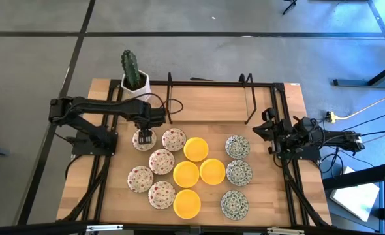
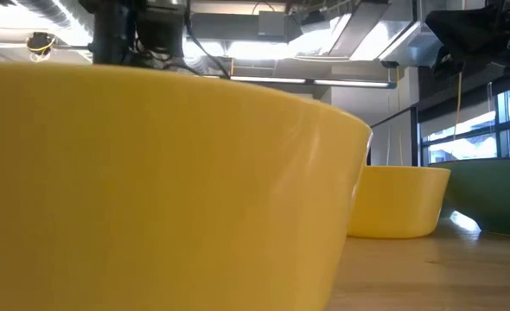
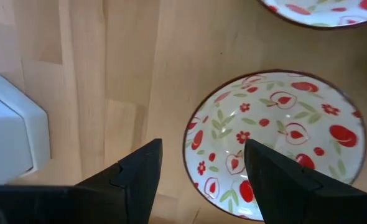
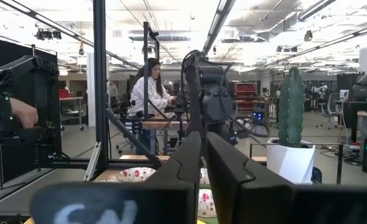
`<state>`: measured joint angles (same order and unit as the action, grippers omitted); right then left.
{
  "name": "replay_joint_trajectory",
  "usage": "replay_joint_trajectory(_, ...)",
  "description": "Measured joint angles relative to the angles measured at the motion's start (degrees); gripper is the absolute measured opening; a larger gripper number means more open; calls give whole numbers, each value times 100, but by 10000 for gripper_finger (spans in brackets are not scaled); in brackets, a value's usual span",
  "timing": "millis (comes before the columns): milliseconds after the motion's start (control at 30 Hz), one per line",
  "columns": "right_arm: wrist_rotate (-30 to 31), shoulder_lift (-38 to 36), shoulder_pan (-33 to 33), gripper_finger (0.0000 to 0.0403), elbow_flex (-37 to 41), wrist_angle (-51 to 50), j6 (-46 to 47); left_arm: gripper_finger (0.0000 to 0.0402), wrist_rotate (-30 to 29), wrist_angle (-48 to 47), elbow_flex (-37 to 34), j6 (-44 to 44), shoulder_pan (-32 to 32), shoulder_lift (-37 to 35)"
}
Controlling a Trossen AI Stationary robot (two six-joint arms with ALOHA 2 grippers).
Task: Pick & Place Mini bowls
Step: Put the green patterned bowl on the shelf
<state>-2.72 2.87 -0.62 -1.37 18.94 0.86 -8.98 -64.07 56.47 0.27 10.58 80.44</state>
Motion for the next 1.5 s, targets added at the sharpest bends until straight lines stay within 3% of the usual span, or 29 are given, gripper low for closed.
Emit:
replay_joint_trajectory(400,5,0,0,29,0,-72,91,221,87,613,-396,719,349,158)
replay_joint_trajectory(1067,9,0,0,29,-2,-79,151,216,97,1314,-1335,988,608,136)
replay_joint_trajectory(1167,9,0,0,29,-2,-79,151,189,40,1311,-1335,1005,608,136)
replay_joint_trajectory(1433,9,0,0,30,-2,-79,149,47,50,1252,-1302,1015,615,103)
replay_joint_trajectory(1500,9,0,0,30,-2,-79,155,29,168,1197,-1285,1035,610,49)
